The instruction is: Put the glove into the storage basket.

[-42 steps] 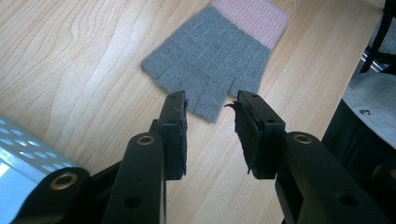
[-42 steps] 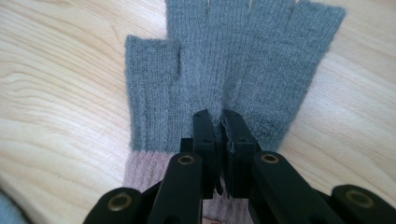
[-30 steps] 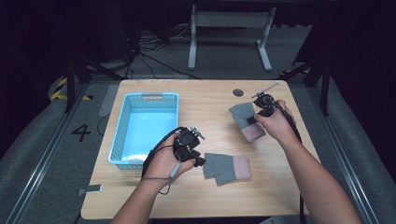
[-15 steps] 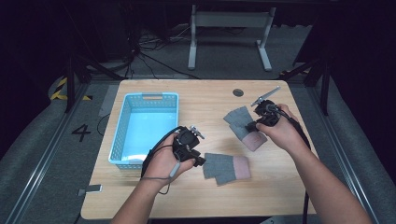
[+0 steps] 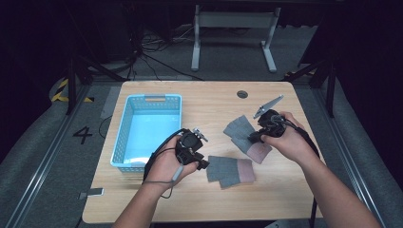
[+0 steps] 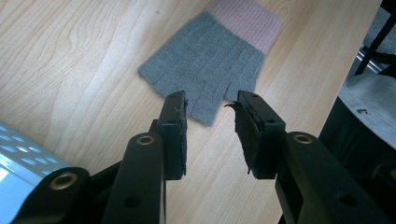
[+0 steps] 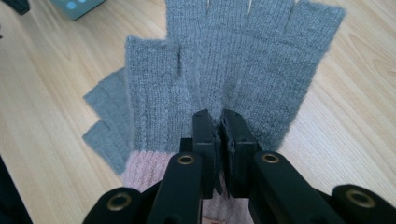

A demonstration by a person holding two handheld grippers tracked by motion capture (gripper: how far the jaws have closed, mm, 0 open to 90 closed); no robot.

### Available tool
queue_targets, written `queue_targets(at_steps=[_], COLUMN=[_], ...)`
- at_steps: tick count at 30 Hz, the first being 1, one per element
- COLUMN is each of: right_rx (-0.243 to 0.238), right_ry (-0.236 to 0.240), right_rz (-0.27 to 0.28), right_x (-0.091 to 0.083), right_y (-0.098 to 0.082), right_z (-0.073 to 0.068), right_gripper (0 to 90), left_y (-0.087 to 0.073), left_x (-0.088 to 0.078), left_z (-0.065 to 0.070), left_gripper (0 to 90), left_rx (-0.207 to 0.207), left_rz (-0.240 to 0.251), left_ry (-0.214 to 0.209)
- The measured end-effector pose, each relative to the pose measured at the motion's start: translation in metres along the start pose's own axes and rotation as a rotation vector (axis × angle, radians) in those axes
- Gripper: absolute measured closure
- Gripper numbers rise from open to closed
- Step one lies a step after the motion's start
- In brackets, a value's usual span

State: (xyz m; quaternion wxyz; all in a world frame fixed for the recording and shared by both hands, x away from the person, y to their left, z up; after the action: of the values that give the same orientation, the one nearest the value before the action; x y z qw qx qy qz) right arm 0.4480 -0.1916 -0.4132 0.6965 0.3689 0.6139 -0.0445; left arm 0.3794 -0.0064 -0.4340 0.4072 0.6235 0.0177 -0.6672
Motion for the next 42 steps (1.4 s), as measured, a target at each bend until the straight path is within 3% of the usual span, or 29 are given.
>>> queue_targets(at_steps=[4, 18, 31, 36, 42], right_rx=[-0.044, -0.127, -0.165, -0.166, -0.182], right_ry=[0.011, 0.072, 0.132, 0.143, 0.151], right_rz=[-0.006, -0.03, -0.05, -0.053, -0.092], right_x=[0.001, 0.017, 0.044, 0.052, 0.062], right_y=[-0.001, -0.01, -0.024, -0.028, -0.035], right_z=[-0.008, -0.031, -0.045, -0.049, -0.054], right_gripper=[85.0, 84.7, 84.4, 84.2, 84.1], left_y=[-0.001, -0.005, -0.006, -0.007, -0.008], left_x=[-0.001, -0.003, -0.002, 0.004, 0.013], left_z=[0.0, -0.001, 0.0, 0.001, 0.001], left_gripper=[64.6, 64.7, 65.3, 65.4, 65.6], left_rx=[0.003, -0.016, -0.014, -0.015, -0.009], left_rz=[-0.003, -0.002, -0.012, -0.028, -0.055], left_ry=[0.003, -0.001, -0.009, -0.02, -0.026])
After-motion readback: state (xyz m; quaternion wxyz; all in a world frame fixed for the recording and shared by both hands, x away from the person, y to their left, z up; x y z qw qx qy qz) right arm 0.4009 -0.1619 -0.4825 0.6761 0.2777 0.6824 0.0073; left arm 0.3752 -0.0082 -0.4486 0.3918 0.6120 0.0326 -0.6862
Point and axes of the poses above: each handheld gripper's, and its own axes: x roughly forward along the jaws, y roughly out of its top, z roughly to its right, the point moved 10 cm from there along x, roughly forward along the jaws, and after that the axes turned 1 degree about -z, right-handed, at the moved point
